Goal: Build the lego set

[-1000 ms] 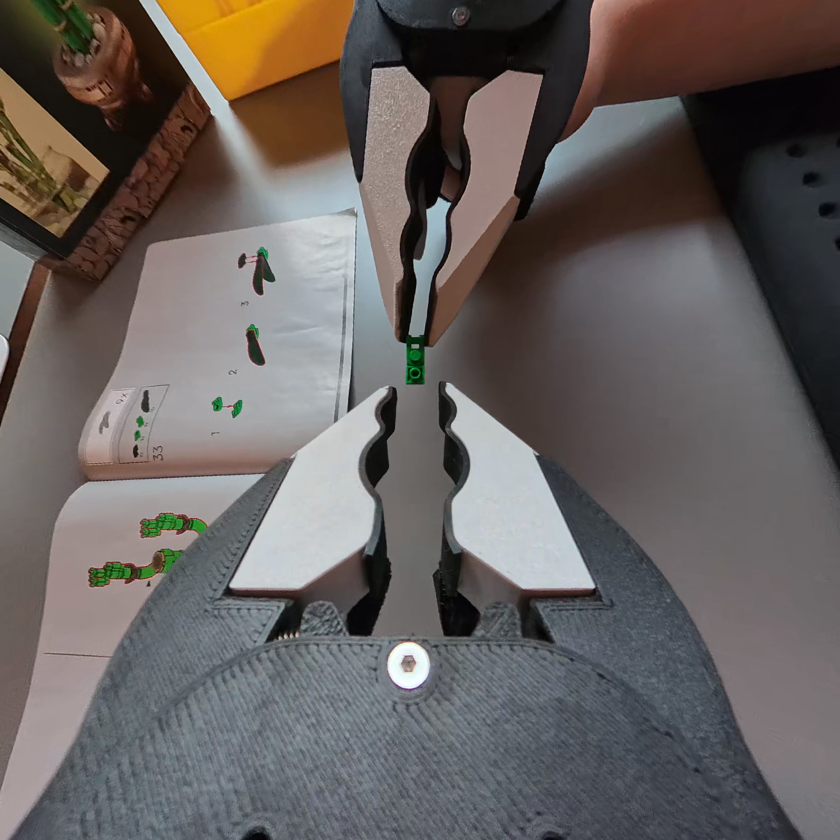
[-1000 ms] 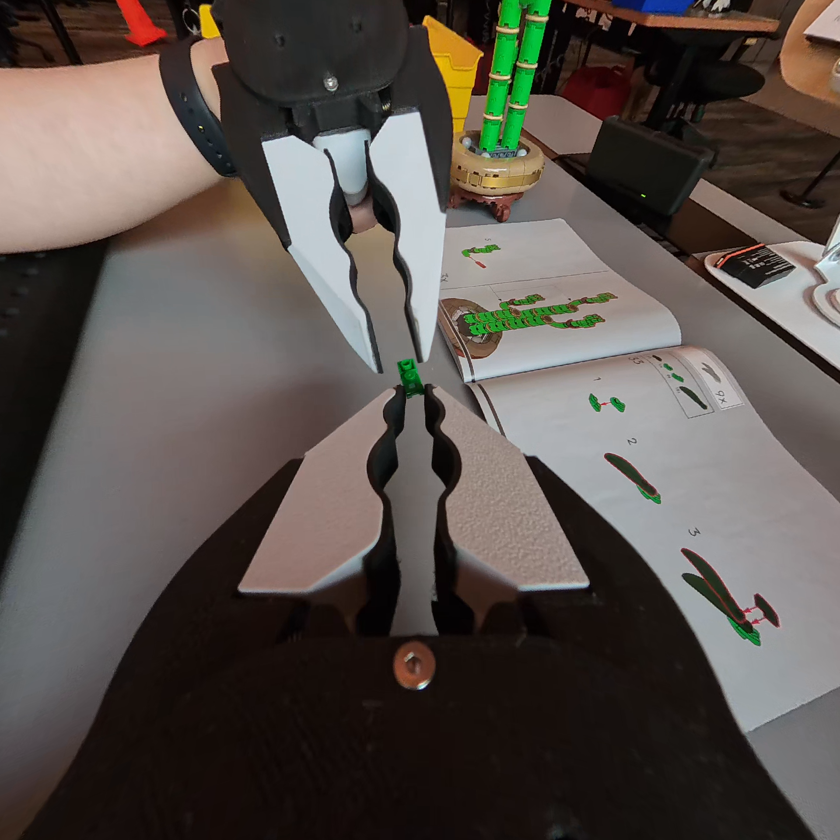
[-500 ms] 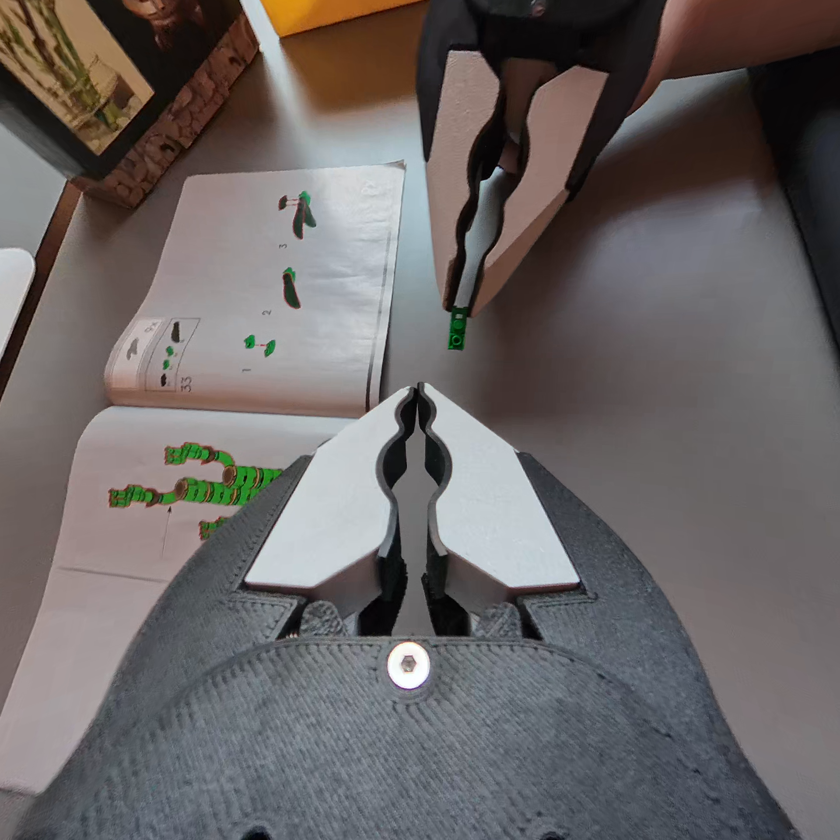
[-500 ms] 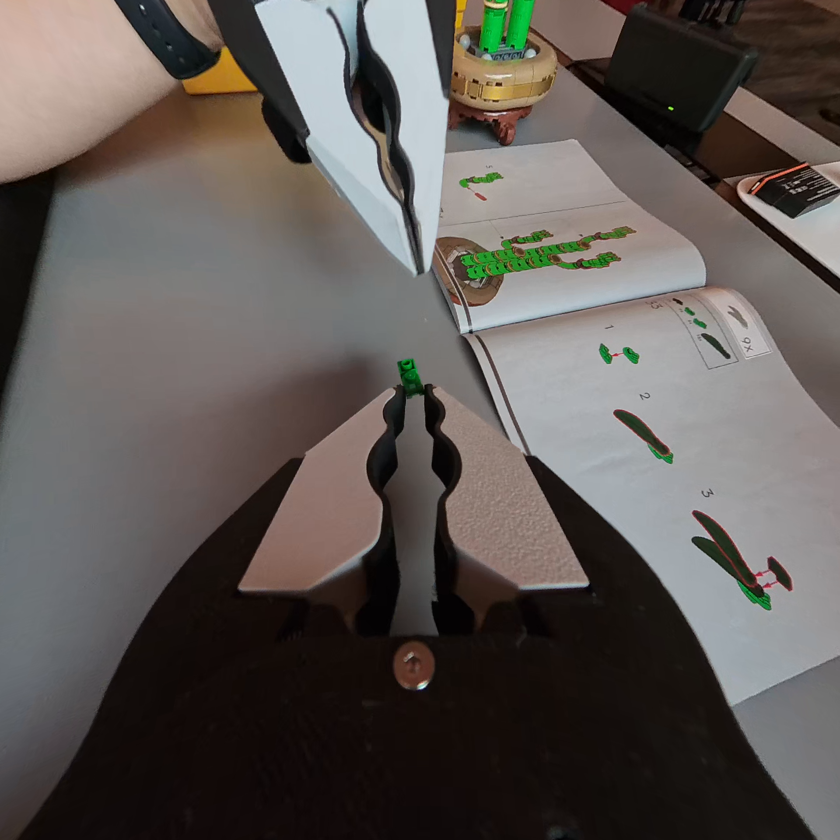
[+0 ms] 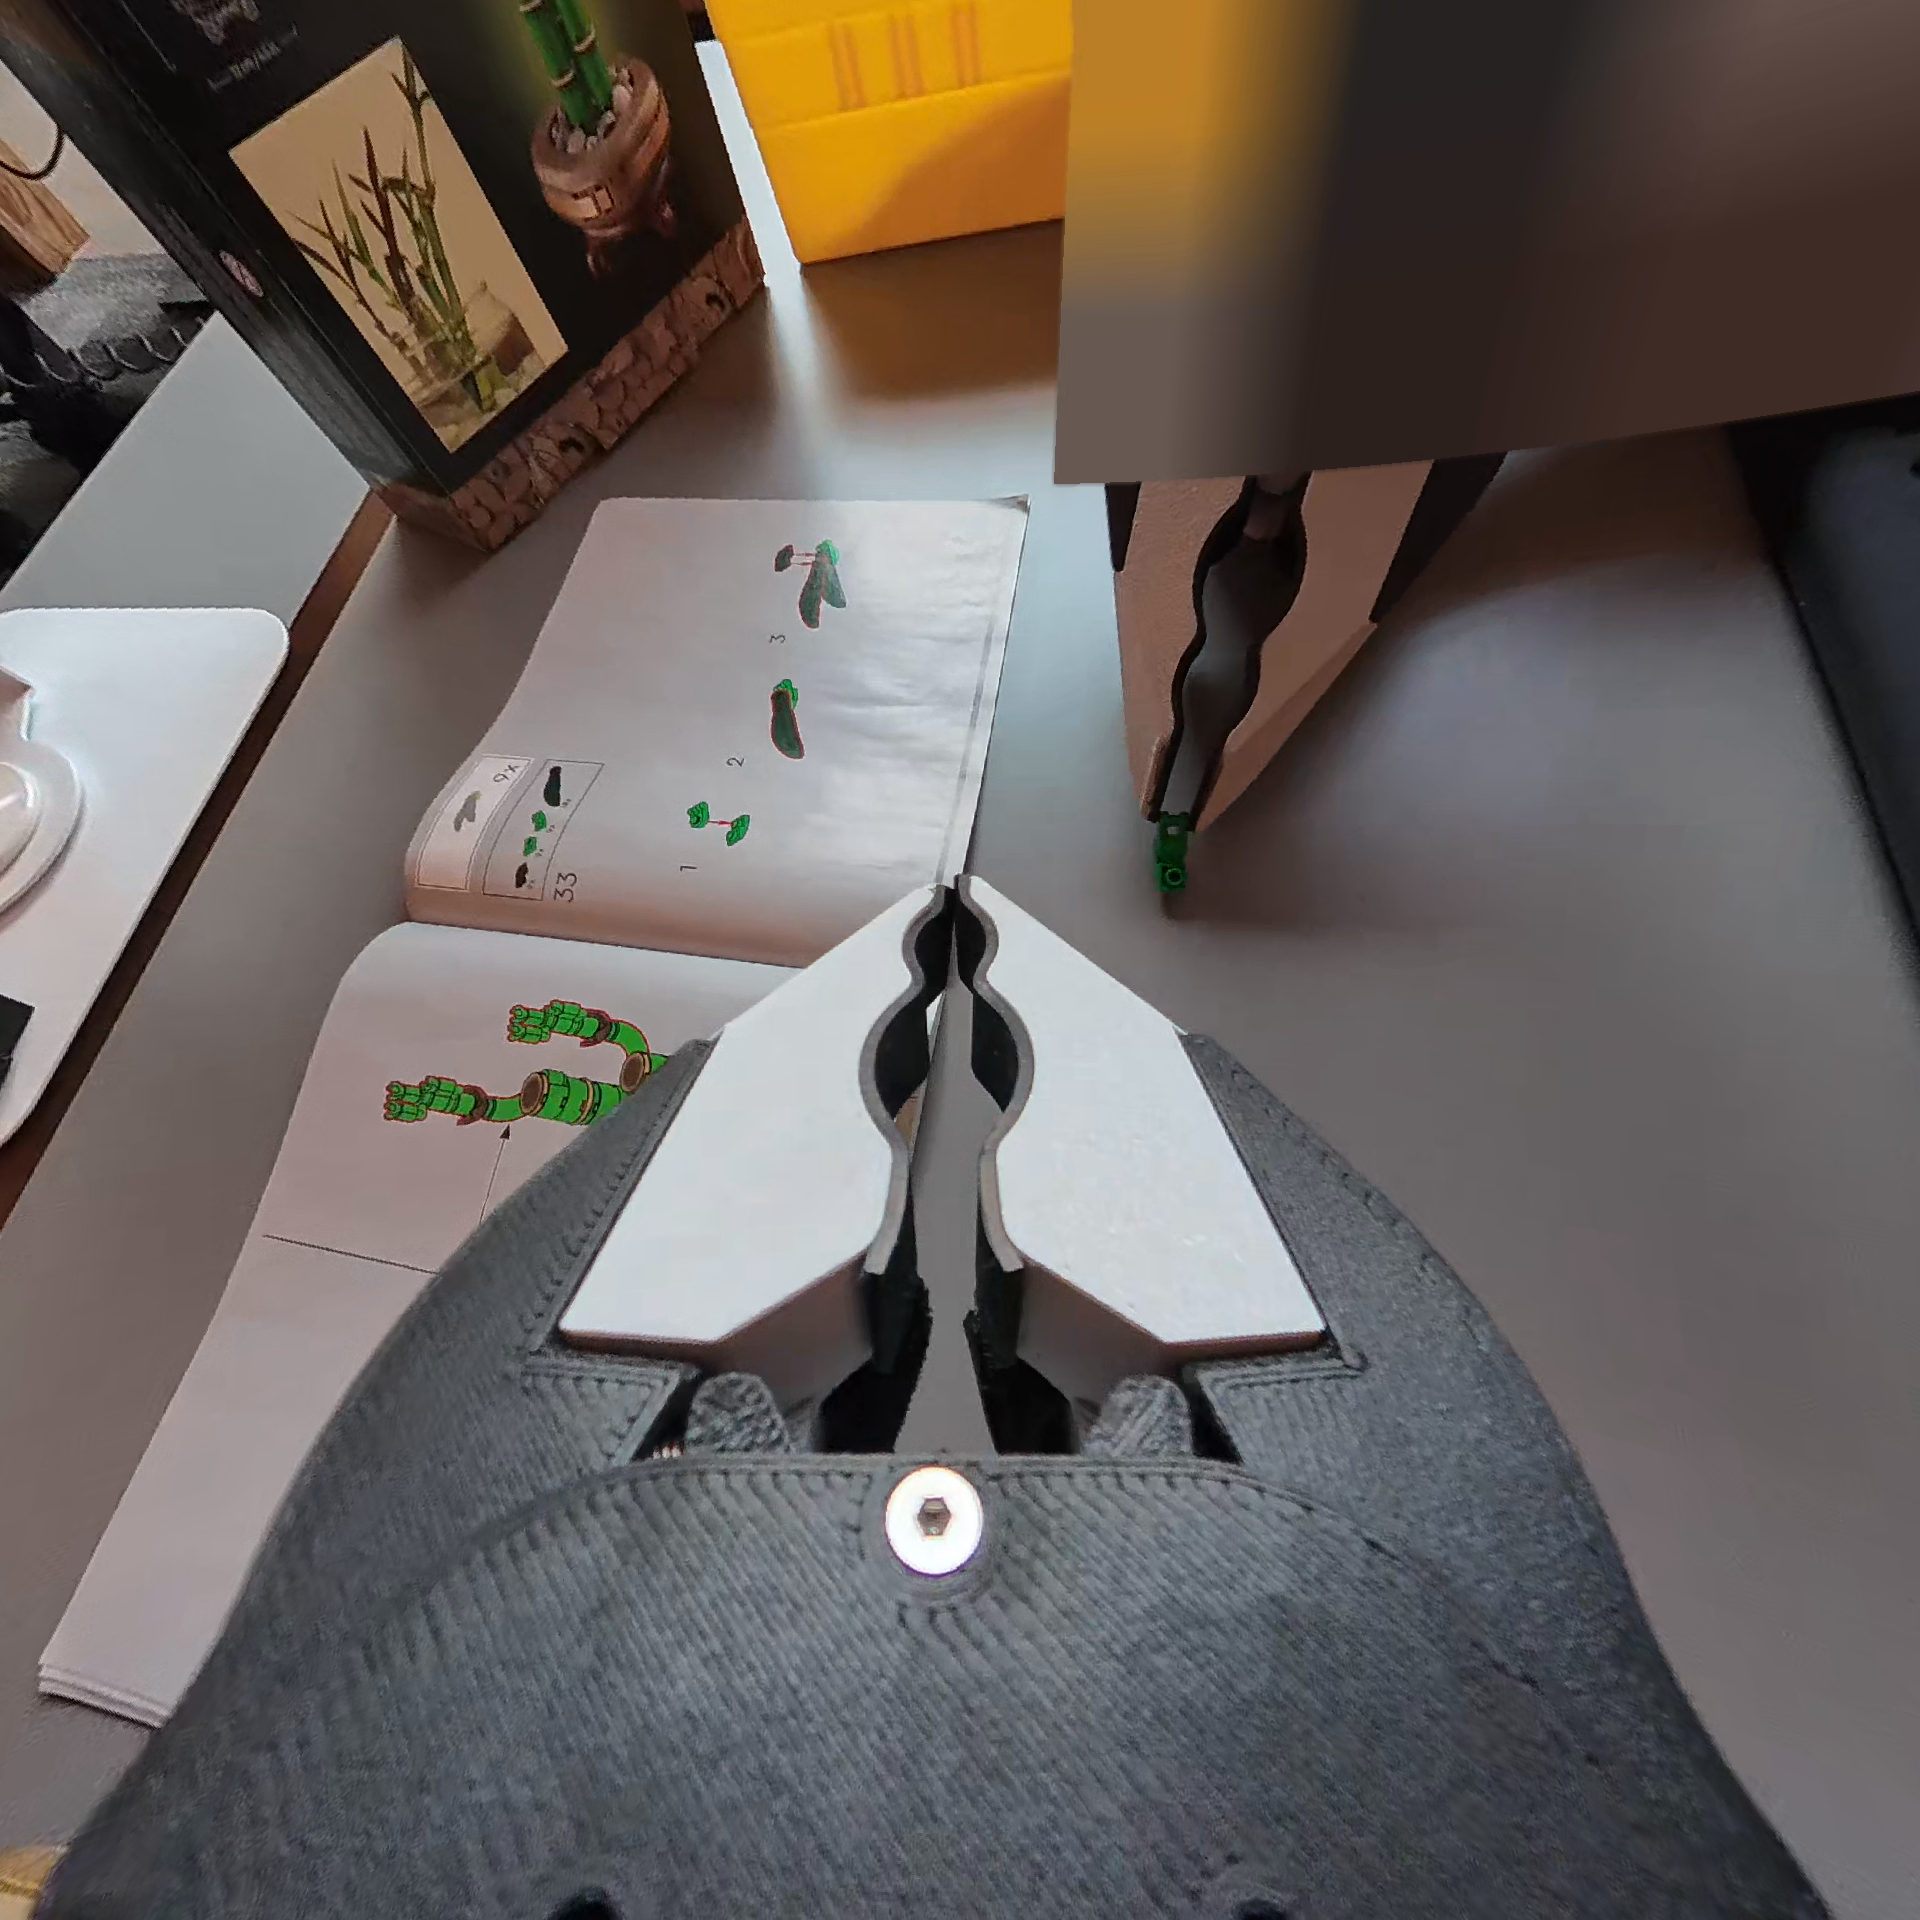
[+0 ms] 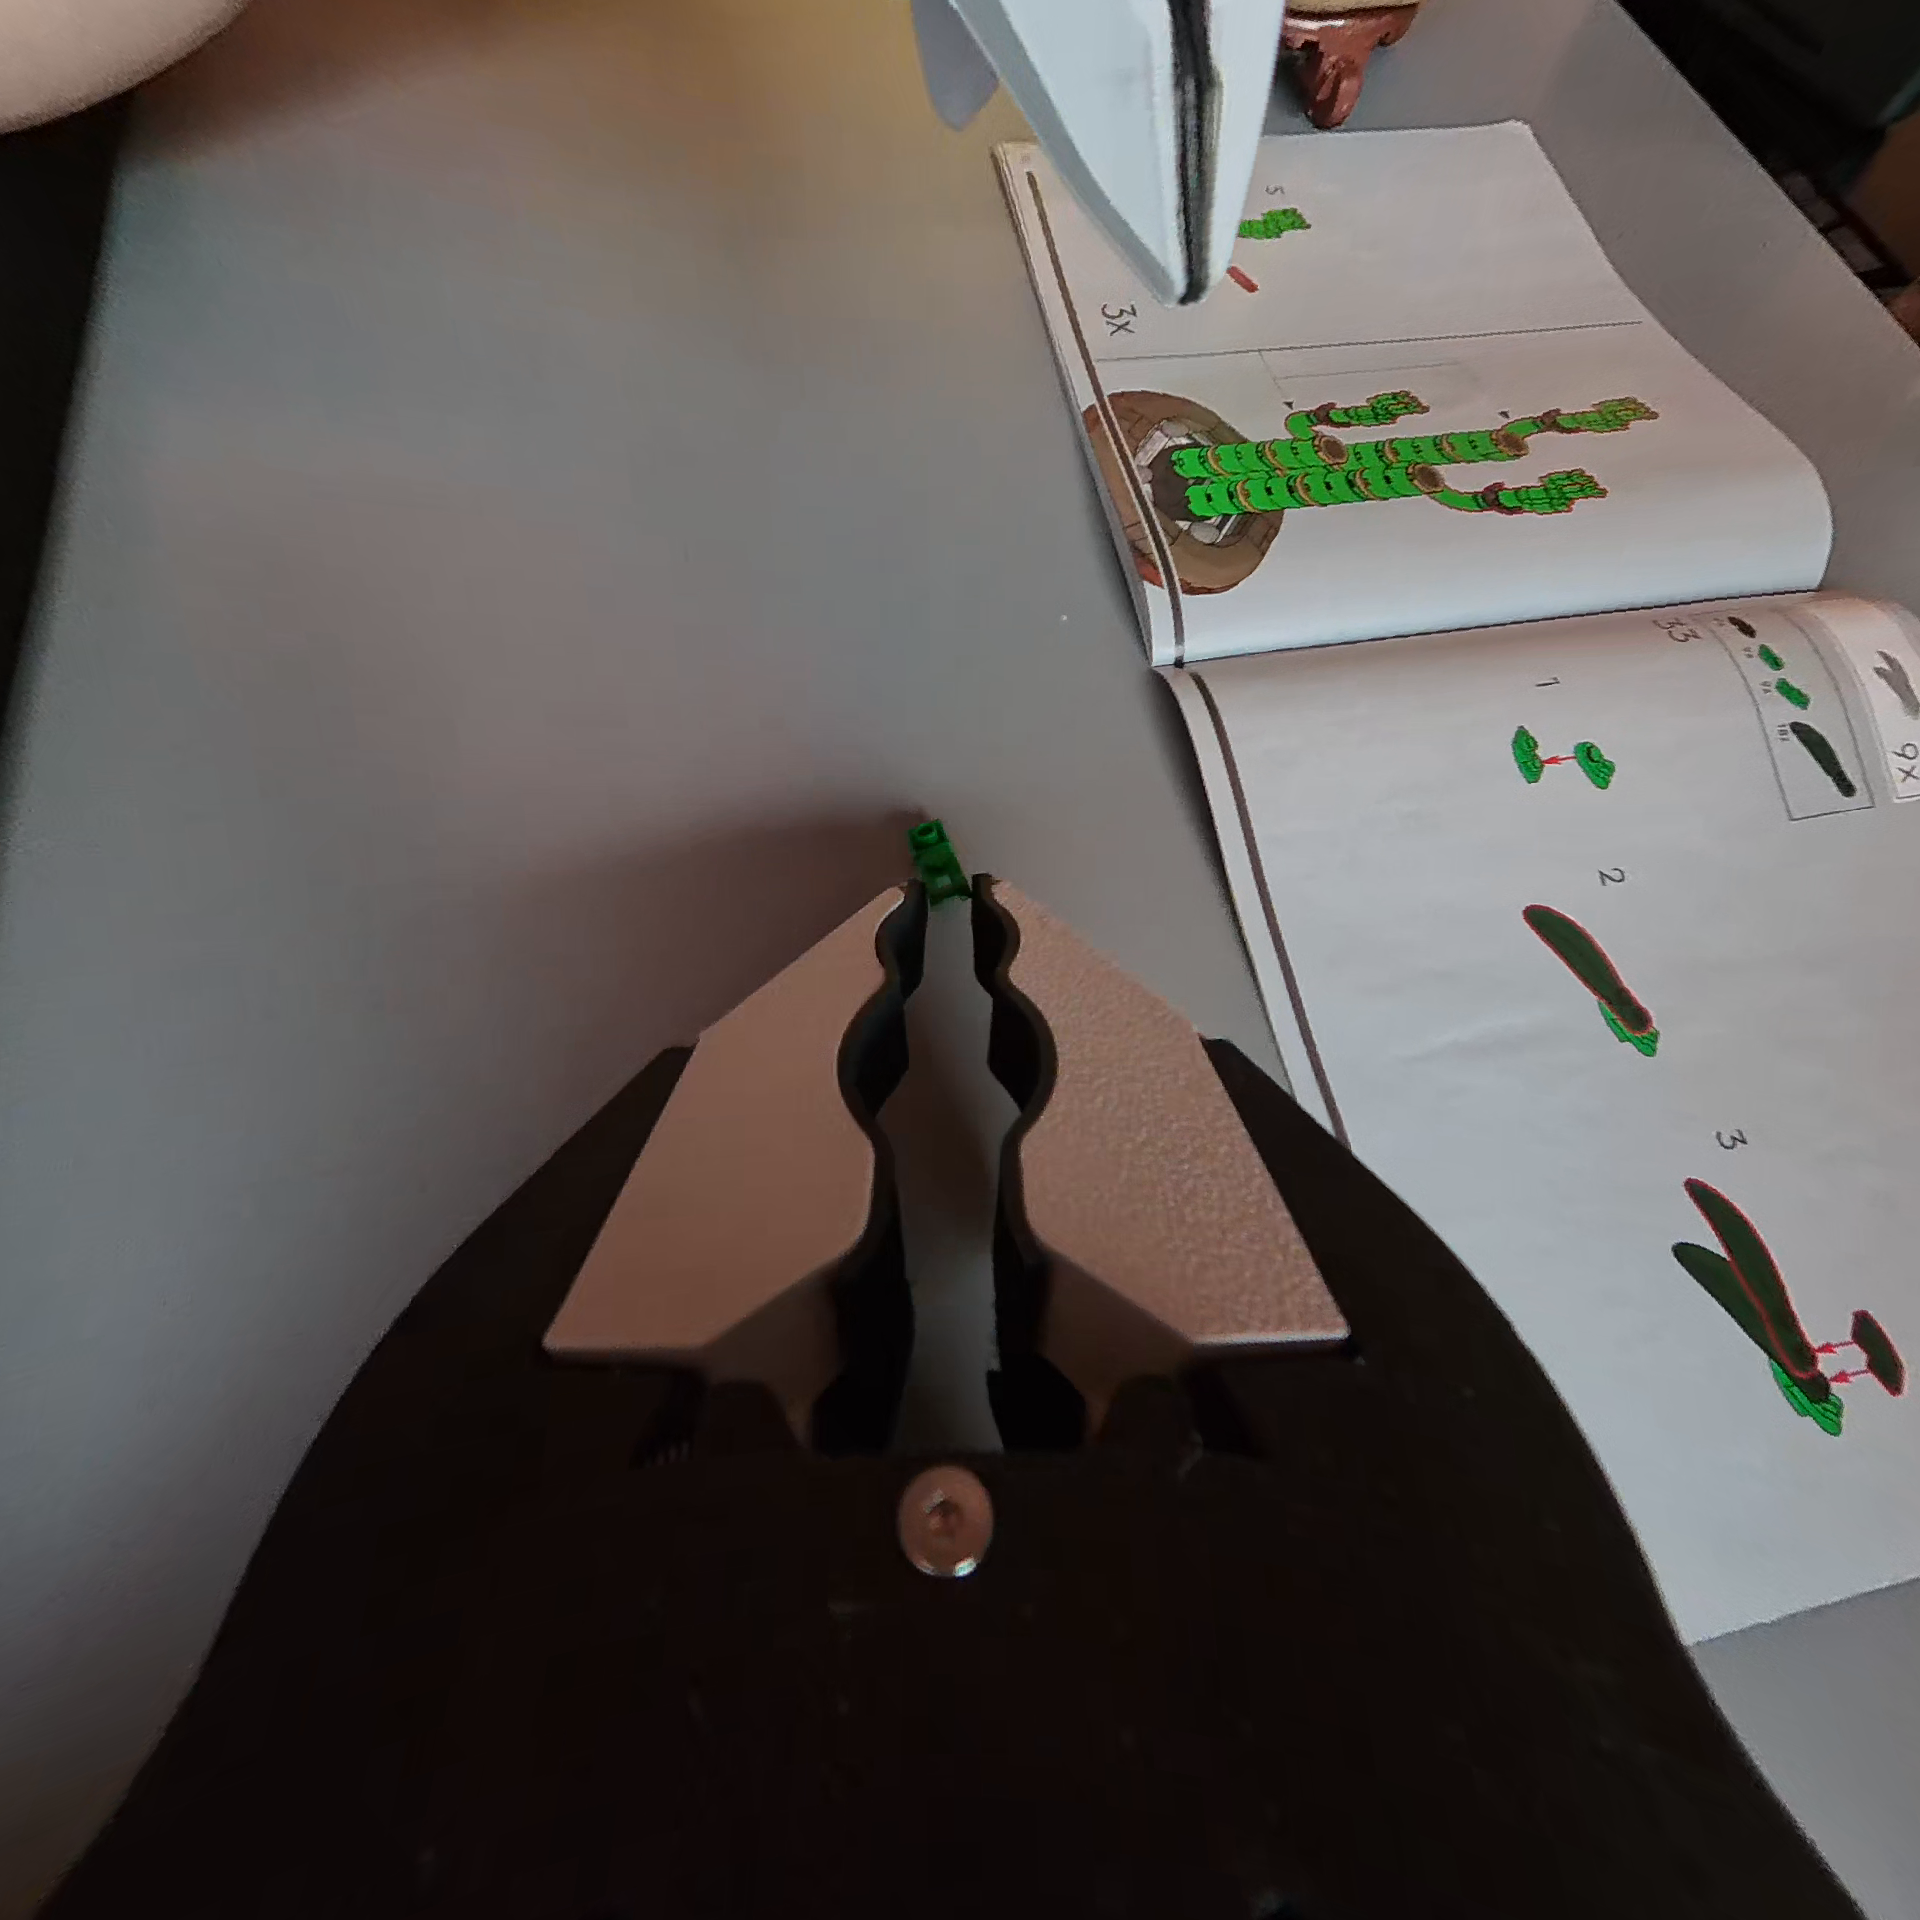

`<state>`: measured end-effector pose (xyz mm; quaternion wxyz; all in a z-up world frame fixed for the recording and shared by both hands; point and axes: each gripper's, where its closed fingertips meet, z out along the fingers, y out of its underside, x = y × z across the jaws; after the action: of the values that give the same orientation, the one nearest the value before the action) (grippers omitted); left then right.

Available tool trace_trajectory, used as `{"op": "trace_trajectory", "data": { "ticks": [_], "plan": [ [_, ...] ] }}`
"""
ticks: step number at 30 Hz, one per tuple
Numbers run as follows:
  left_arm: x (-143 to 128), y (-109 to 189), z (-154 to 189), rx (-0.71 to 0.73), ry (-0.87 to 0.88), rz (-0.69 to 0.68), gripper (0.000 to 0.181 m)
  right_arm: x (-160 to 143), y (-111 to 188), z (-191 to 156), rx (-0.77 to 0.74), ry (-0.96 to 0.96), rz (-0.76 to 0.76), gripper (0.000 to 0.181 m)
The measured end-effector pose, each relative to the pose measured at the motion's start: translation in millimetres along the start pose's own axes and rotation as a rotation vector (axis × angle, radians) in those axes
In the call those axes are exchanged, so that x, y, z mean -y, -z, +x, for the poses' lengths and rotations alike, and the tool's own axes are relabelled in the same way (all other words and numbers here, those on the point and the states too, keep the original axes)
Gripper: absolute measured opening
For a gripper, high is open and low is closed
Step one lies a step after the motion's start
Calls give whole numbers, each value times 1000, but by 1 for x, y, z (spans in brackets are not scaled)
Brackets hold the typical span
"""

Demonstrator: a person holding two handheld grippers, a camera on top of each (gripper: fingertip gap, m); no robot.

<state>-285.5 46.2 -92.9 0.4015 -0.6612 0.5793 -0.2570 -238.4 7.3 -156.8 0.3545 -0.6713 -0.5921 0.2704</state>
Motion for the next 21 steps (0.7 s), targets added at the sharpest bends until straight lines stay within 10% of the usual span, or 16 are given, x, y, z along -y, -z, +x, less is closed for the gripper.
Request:
{"op": "trace_trajectory", "data": {
  "ticks": [21],
  "plan": [
    [5,6,-1,16,-27,15,0,-8,0,-4,22,-1,-42,8]
  ]
}}
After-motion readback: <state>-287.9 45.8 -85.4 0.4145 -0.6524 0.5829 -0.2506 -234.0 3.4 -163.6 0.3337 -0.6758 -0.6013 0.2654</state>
